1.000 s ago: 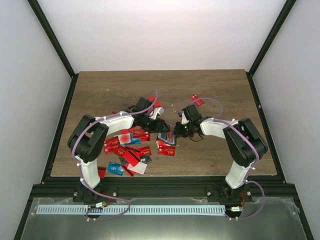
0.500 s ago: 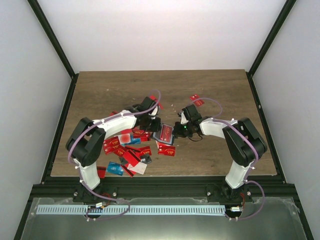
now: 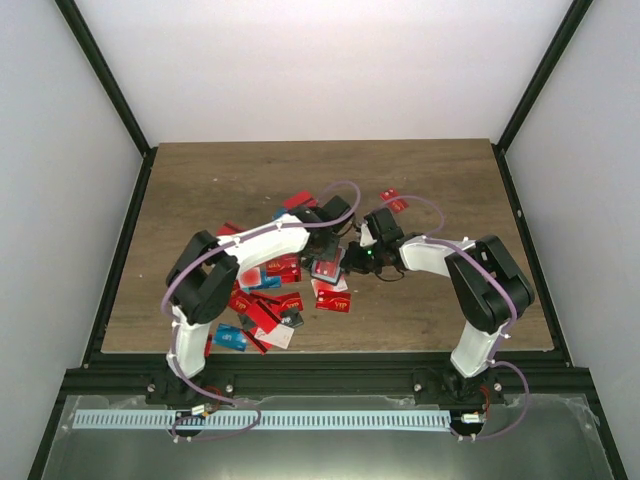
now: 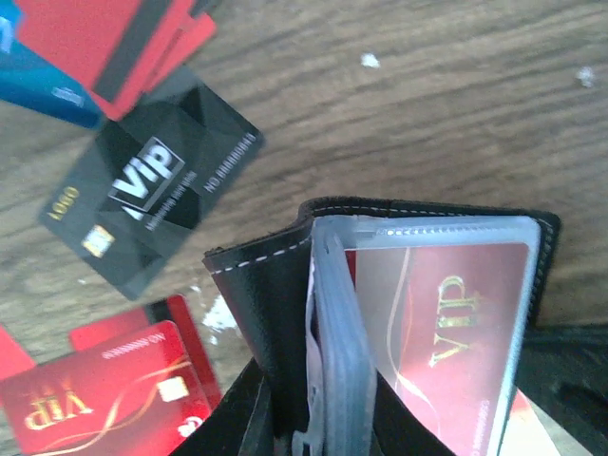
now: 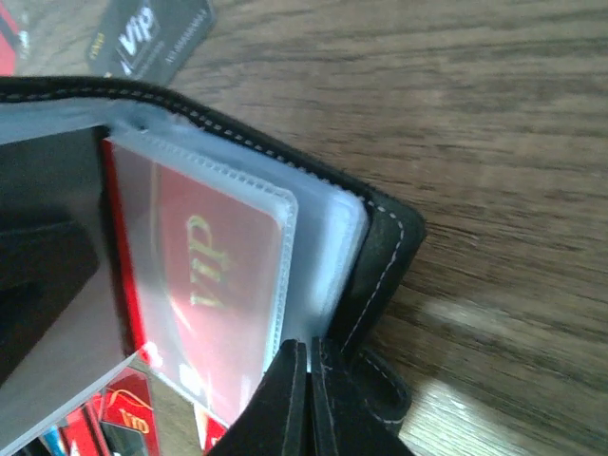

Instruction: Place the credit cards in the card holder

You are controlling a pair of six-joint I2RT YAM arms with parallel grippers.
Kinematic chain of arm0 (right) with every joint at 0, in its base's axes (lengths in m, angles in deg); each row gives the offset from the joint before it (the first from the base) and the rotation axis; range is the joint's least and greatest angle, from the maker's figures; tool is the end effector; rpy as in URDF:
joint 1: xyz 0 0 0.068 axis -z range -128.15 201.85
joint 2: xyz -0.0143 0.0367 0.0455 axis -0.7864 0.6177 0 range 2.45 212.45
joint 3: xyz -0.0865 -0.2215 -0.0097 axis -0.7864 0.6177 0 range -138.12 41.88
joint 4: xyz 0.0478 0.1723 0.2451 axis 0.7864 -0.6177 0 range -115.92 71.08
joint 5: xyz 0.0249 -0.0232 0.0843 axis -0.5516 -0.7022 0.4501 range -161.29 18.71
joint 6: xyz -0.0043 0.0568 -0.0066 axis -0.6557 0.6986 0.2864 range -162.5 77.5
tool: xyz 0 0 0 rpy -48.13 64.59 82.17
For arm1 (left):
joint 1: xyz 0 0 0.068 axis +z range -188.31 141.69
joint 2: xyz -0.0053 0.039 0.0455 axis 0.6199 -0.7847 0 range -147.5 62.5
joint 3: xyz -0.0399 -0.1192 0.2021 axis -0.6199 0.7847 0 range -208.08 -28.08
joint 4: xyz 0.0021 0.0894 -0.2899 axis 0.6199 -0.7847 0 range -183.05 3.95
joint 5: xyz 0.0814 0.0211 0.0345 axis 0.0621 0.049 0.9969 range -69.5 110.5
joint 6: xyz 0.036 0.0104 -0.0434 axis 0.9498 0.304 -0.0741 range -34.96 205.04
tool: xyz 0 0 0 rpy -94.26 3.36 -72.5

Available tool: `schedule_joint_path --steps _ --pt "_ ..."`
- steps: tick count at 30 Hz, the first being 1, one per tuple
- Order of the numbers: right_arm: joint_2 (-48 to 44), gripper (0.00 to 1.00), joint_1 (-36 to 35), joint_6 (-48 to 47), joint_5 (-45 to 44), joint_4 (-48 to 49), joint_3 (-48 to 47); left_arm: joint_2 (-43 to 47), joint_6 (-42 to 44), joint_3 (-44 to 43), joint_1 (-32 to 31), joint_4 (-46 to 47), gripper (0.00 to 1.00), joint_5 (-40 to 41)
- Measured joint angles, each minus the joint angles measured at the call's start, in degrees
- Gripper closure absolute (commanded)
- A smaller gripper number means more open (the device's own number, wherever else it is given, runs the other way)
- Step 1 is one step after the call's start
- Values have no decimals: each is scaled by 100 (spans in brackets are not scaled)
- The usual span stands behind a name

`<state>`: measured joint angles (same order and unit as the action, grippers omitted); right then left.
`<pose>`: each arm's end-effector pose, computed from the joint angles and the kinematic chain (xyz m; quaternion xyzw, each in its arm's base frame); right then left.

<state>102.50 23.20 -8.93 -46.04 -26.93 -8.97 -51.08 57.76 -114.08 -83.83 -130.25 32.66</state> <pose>0.3026 0.1851 0.0650 -0.0215 0.9379 0.3218 0.1275 0.3080 -0.3014 0.1336 0.1391 0.9721 -0.0092 0.1888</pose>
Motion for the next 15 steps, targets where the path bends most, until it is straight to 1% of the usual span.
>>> schedule_joint_path --steps 3,8,10,12,15 --pt "-9 99 9 136 170 247 26 -323 -83 -415 -114 -411 90 581" --pt "-48 99 122 525 645 964 396 -1008 -299 -1014 -299 -1200 88 1484" --pt "-48 99 260 820 977 1440 717 -1314 -446 -1311 -439 -1561 79 1902" --pt "-59 99 315 966 1110 1738 872 -1386 -540 -1436 -492 -1757 72 2026" --pt "-92 99 380 1119 1239 1967 1147 -1453 -675 -1550 -573 -1921 65 2122"
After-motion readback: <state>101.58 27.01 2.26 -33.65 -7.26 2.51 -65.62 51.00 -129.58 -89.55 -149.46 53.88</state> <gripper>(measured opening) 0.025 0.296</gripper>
